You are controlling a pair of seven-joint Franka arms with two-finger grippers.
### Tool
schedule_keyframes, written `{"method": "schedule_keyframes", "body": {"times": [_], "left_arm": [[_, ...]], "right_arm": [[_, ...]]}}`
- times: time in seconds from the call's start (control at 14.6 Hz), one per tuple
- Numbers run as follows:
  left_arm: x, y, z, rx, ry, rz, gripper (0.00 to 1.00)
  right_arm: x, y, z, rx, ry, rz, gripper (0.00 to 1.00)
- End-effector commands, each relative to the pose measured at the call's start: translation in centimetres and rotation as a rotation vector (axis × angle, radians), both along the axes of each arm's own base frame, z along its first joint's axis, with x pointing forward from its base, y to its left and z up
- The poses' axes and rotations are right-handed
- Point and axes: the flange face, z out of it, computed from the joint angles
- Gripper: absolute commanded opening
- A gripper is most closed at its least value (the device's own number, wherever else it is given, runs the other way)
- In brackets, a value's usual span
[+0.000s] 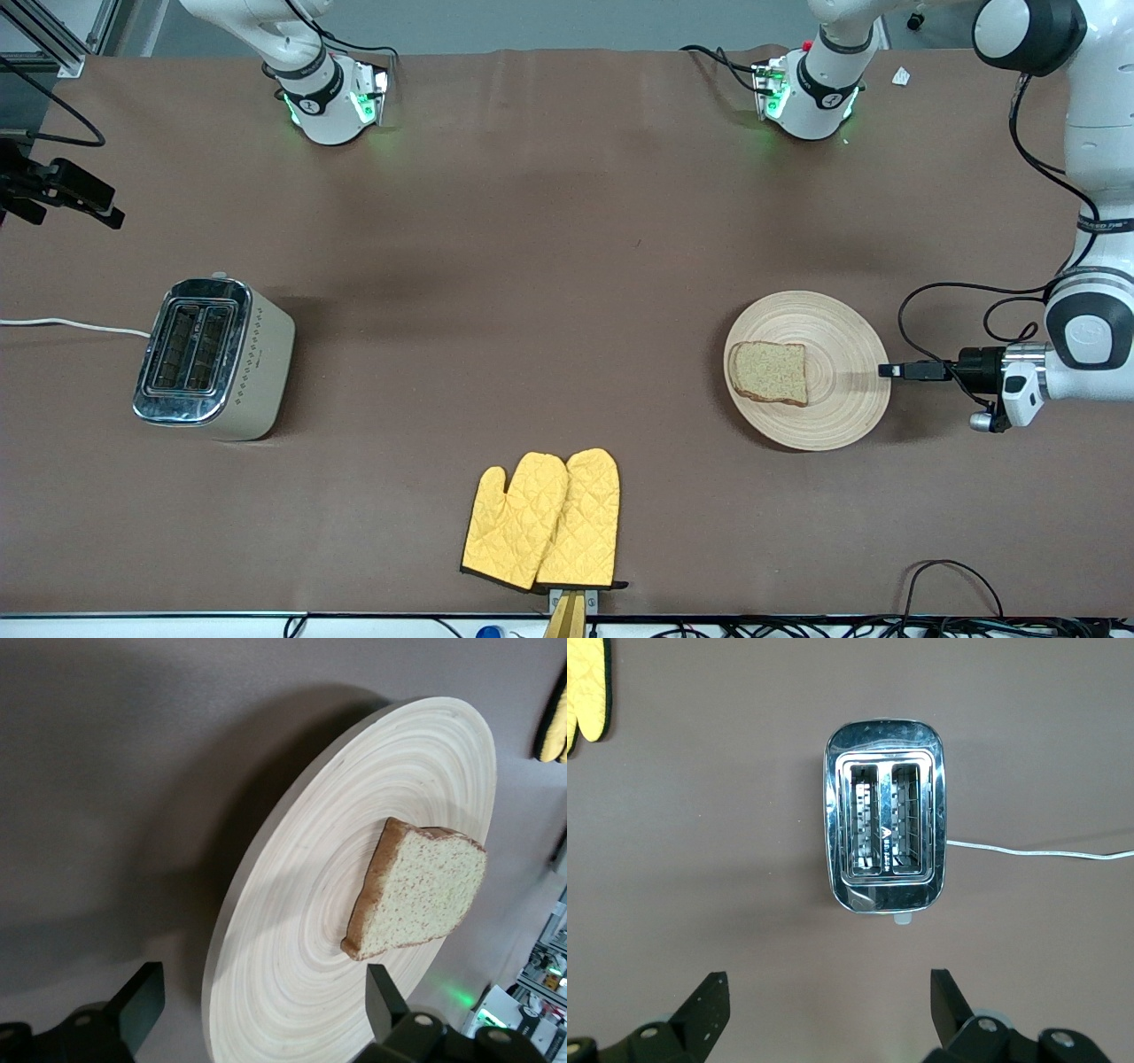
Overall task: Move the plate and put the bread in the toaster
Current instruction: 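Reach the left gripper to the wooden plate rim and grip it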
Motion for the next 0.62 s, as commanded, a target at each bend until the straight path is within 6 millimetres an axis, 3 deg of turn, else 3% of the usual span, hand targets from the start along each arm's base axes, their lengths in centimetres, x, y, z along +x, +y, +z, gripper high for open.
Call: {"method": "schedule_keyframes", "body": {"times": [0.0,0.14,0.41,0.55], "left_arm": [[0.34,-0.18,-2.06,-0.041,-0.038,-0.009,1.00],[0.26,-0.44,-2.71,-0.053,-0.034,-0.005,0.96],[0.33,-0.77,-2.52,-0.079,-0.111,-0.080,0.41],[0.21,-0.62,-2.92,-0.106,-0.204,-0.167,0.22]], "right_arm": [[0.01,0.00,0.32,0.012,0.003,0.005,1.00],[0.00,-0.14,0.32,0.014,0.002,0.005,1.00],[0.02,-0.23,0.34,0.014,0.001,0.005,1.00],[0.02,-0.23,0.34,0.014,0.001,0.005,1.00]]}}
